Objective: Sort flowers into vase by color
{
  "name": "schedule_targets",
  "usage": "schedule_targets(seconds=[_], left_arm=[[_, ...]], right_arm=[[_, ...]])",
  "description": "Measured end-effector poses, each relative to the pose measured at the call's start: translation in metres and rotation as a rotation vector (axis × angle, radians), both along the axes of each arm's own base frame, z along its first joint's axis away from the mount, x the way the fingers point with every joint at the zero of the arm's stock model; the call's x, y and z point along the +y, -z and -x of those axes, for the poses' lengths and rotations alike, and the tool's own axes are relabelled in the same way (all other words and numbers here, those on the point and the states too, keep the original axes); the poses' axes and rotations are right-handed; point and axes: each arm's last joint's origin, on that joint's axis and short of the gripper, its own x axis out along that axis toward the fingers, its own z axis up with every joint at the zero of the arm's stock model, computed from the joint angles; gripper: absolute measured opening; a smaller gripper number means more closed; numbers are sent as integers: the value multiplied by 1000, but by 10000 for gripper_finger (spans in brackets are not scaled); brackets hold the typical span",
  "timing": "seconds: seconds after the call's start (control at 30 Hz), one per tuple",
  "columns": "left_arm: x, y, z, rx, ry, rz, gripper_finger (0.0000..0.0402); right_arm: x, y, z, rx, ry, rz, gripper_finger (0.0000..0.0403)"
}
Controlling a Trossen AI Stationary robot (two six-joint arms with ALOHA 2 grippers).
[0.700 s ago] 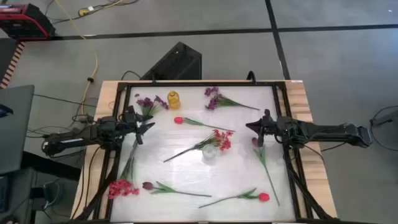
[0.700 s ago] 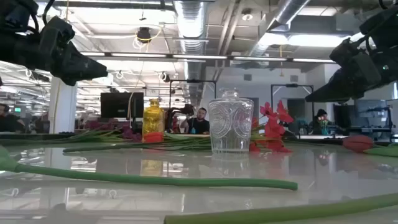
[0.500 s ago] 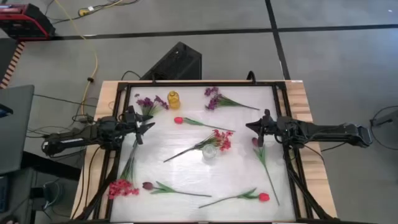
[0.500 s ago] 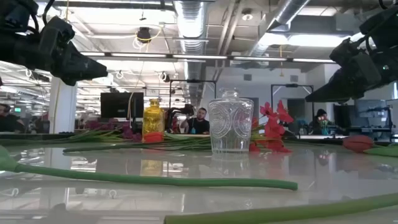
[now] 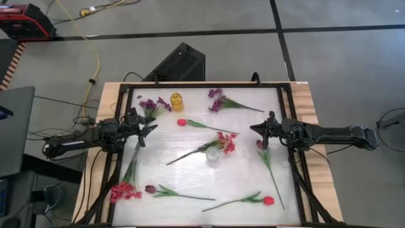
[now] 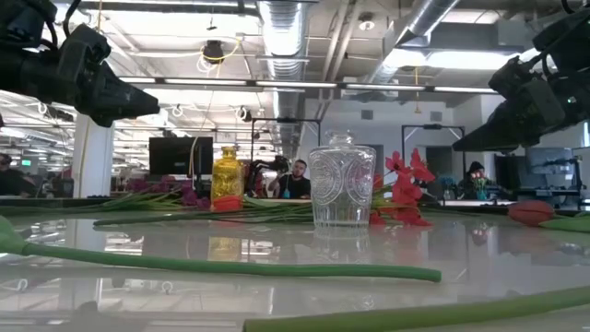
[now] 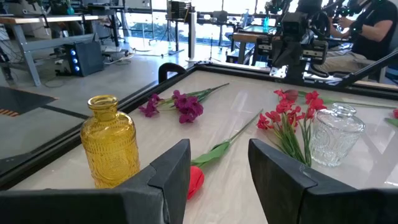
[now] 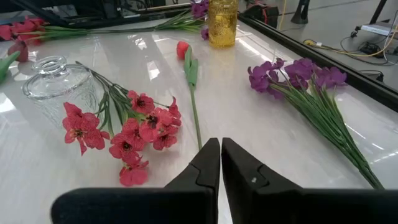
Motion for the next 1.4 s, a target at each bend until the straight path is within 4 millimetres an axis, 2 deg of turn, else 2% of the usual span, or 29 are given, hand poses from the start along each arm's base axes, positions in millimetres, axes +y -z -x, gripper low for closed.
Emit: schedule_targets(seconds=[1.2,1.27,1.4], left_arm=[[0,0,0,-10,-1,6,151],[0,0,0,-42,0,90,151],[-1,0,0,-148,-1,372,151]], right_arm=[[0,0,0,0,0,0,44],[0,0,0,0,0,0,44],[0,-1,0,-11,0,2,44]])
